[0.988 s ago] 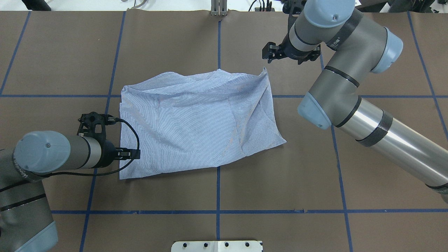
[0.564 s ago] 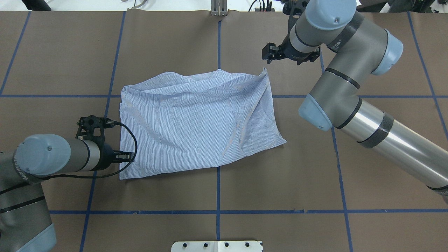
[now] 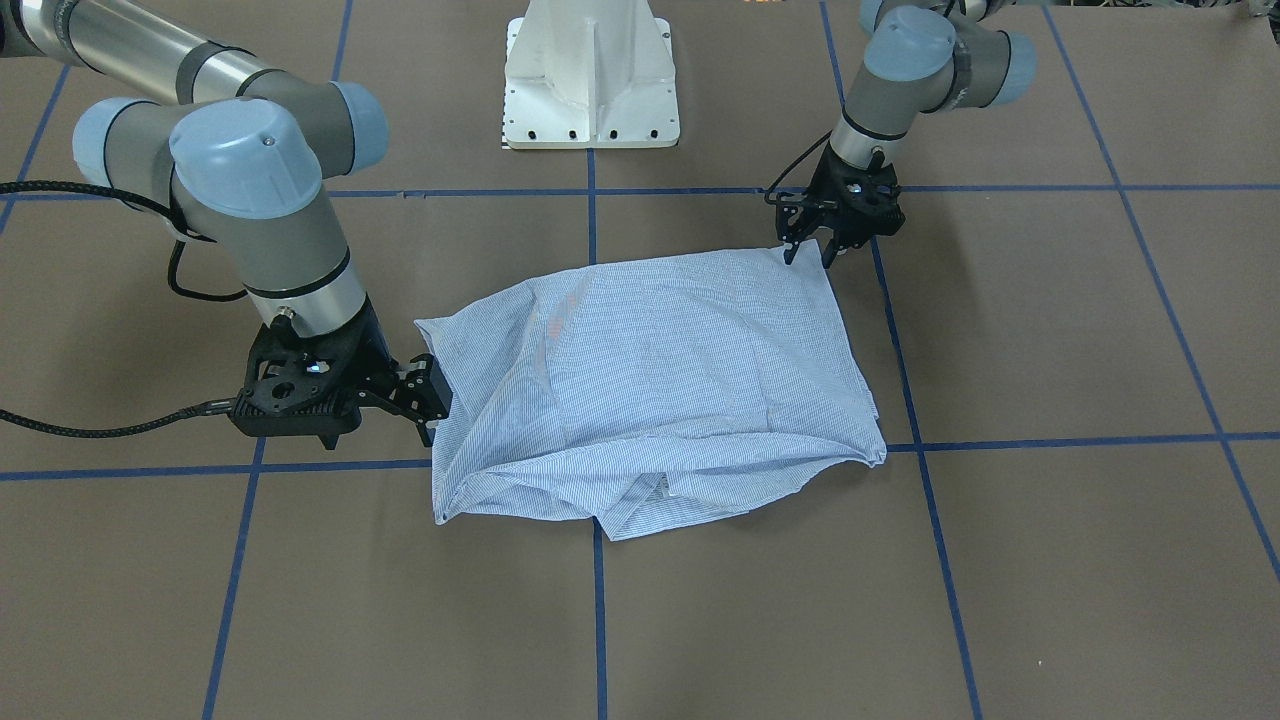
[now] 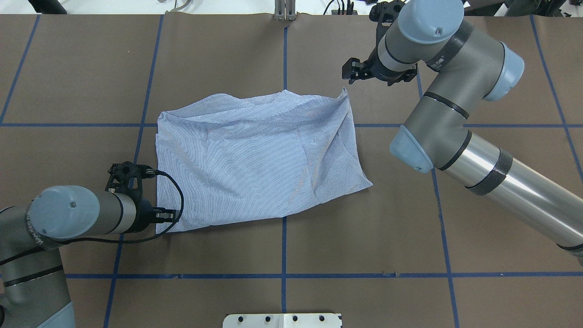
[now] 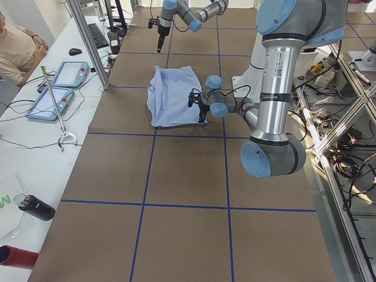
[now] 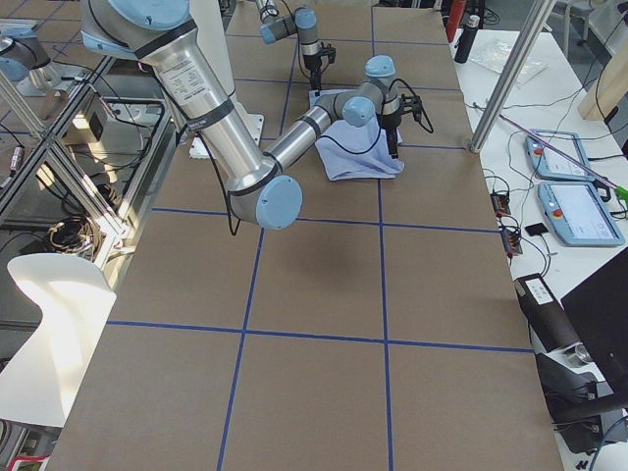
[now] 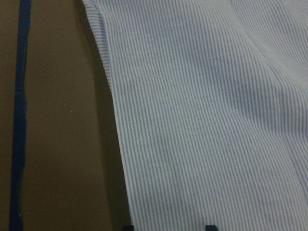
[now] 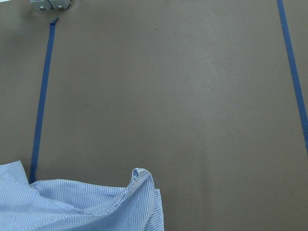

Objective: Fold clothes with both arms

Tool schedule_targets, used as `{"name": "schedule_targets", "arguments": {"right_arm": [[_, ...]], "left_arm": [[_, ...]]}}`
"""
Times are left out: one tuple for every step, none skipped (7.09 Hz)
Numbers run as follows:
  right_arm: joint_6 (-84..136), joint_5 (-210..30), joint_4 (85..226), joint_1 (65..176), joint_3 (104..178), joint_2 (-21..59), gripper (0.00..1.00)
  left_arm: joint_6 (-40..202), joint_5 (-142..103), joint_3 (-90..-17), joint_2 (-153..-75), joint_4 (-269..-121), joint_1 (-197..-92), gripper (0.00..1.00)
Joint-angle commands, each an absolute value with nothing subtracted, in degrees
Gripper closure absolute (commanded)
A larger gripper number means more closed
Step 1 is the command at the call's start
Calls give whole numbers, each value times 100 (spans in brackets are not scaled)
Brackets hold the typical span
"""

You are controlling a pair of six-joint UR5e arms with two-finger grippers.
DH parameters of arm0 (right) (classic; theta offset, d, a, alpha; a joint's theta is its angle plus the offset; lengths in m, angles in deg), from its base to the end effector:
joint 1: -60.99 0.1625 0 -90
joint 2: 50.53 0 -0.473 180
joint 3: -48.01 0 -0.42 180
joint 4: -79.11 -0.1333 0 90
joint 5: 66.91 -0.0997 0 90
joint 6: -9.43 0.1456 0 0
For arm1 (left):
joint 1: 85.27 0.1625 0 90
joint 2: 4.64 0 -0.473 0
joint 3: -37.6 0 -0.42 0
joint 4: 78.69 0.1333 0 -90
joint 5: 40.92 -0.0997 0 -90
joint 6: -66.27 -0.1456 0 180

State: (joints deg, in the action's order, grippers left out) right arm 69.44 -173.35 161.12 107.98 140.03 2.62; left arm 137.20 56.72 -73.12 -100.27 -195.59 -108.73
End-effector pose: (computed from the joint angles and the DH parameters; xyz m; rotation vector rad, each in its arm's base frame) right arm -0.4652 -0.6337 0.3002 0.2937 -0.8046 0.1611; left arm 0.5032 -0.3426 0.4533 0.2213 0.9095 -0.0090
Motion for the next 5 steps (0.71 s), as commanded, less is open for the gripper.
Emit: {"name": "schedule_targets", "arguments": {"right_arm": [[6955, -17299, 16111, 10792, 14012, 256, 0], [6955, -17299, 16111, 10792, 14004, 256, 0], [6955, -17299, 16111, 10792, 14012, 256, 0], [6955, -17299, 16111, 10792, 14021, 238, 0], [6955, -17299, 16111, 10792, 14021, 238, 0]], "left_arm": [[13737, 5664, -7253, -10018, -19567, -10769, 43], [13772, 5664, -7183, -10027, -19567, -10760, 43], [13773, 5655, -7182, -10018, -19567, -10760, 43], [13773, 5655, -7173, -10018, -19567, -10760, 43], [13781, 5655, -7173, -10018, -19567, -10760, 50]]}}
